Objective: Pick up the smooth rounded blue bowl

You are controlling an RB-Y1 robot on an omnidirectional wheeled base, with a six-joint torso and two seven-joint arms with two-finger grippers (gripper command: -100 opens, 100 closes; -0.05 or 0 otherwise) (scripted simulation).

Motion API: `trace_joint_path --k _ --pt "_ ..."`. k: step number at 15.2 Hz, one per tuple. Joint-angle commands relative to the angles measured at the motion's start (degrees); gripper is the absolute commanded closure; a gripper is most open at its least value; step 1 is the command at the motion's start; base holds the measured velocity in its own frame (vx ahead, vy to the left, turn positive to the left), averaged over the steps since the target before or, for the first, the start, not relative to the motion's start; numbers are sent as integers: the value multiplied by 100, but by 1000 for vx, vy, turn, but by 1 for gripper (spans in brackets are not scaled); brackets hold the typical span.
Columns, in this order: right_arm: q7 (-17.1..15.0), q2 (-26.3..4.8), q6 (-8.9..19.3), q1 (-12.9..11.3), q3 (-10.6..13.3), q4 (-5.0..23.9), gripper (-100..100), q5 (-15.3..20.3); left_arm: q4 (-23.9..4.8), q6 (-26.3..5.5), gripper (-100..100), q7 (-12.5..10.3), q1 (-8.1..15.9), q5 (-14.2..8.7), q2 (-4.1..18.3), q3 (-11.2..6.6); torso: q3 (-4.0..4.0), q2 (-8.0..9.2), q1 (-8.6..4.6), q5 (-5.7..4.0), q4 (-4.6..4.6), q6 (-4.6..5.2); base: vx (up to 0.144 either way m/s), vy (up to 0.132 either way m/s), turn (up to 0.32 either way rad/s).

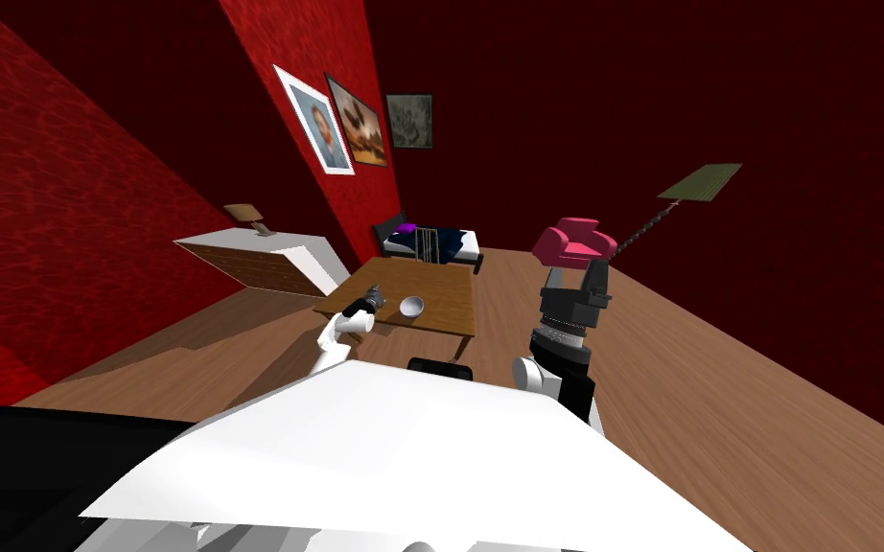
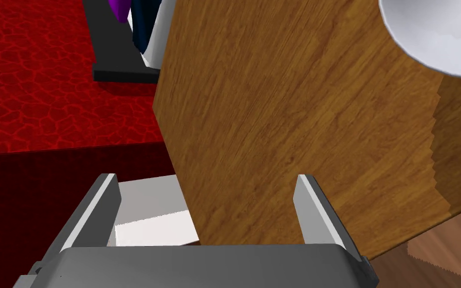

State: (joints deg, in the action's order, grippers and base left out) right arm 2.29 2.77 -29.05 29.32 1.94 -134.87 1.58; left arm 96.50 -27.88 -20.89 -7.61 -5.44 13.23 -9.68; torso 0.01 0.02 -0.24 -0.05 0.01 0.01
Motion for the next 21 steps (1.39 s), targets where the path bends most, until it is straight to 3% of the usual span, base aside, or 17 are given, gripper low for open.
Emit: trace_joint_path --k 1,2,5,6,8,9,11,12,14,15,17,21 --pt "0 0 0 0 0 0 0 0 -61 -261 -100 -35 34 -4 -4 -20 0 0 0 0 0 0 -2 -46 -21" --pt "0 0 0 0 0 0 0 0 -246 -401 -100 -121 167 -23 0 -84 0 0 3 0 0 -1 -3 -51 -51" --pt "0 0 0 0 0 0 0 0 -246 -616 -100 -121 167 -23 0 -84 0 -1 5 1 0 -1 -1 -39 -21" --pt "0 0 0 0 0 0 0 0 -429 -823 -100 -207 298 -42 2 -147 0 0 10 2 0 -2 -1 -37 -48" --pt "0 0 0 0 0 0 0 0 -429 -965 -100 -207 298 -42 2 -147 0 0 6 1 0 0 -1 -41 -40" --pt "0 0 0 0 0 0 0 0 -609 -1149 -100 -291 429 -60 1 -208 0 0 8 1 0 -2 -8 -46 -49" --pt "0 0 0 0 0 0 0 0 -609 -1308 -100 -291 429 -60 1 -208 1 1 3 1 0 0 -7 -50 -33" --pt "0 0 0 0 0 0 0 0 -784 -1469 -100 -373 557 -79 -2 -268 1 1 5 1 0 -1 -1 -45 -43" --pt "0 0 0 0 0 0 0 0 -784 -1642 -100 -373 557 -79 -2 -268 -1 -2 3 1 0 0 7 -48 -37" --pt "0 0 0 0 0 0 0 0 -956 -1798 -100 -454 684 -97 -6 -326 -1 -2 4 0 0 -1 10 -56 -52" --pt "0 0 0 0 0 0 0 0 -956 -1968 -100 -454 684 -97 -6 -326 -2 -4 0 0 -1 0 5 -48 -31" --pt "0 0 0 0 0 0 0 0 -1280 -2468 -100 -608 929 -133 -19 -437 -1 -2 7 1 -1 -2 5 -43 -43"
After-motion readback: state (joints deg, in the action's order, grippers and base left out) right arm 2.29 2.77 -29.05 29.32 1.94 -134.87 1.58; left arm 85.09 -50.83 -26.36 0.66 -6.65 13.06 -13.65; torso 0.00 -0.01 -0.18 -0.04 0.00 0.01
